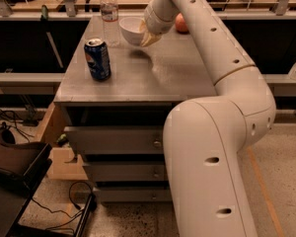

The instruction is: Move white bowl near water bottle

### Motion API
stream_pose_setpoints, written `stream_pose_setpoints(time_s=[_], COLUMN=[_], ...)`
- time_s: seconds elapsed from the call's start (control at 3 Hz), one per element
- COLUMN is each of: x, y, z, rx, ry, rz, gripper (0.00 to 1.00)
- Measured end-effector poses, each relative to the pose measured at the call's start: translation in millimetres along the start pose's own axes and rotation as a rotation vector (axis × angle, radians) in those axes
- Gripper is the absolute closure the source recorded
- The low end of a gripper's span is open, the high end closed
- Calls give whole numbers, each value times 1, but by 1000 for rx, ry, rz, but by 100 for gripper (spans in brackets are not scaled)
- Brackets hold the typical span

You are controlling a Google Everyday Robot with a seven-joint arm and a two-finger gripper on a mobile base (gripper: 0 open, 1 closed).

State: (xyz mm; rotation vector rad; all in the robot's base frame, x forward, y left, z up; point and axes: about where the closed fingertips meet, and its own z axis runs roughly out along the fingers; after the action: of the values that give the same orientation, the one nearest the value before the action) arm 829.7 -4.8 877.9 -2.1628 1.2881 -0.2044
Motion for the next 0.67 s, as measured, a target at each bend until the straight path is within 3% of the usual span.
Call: stream_pose_setpoints(time_s=[0.33, 0.67], x=[-1, -2], y=[1, 2], z=[5, 9], rx=[-5, -10], ry=[-3, -6], rz=[-1, -2], gripper=[83, 59])
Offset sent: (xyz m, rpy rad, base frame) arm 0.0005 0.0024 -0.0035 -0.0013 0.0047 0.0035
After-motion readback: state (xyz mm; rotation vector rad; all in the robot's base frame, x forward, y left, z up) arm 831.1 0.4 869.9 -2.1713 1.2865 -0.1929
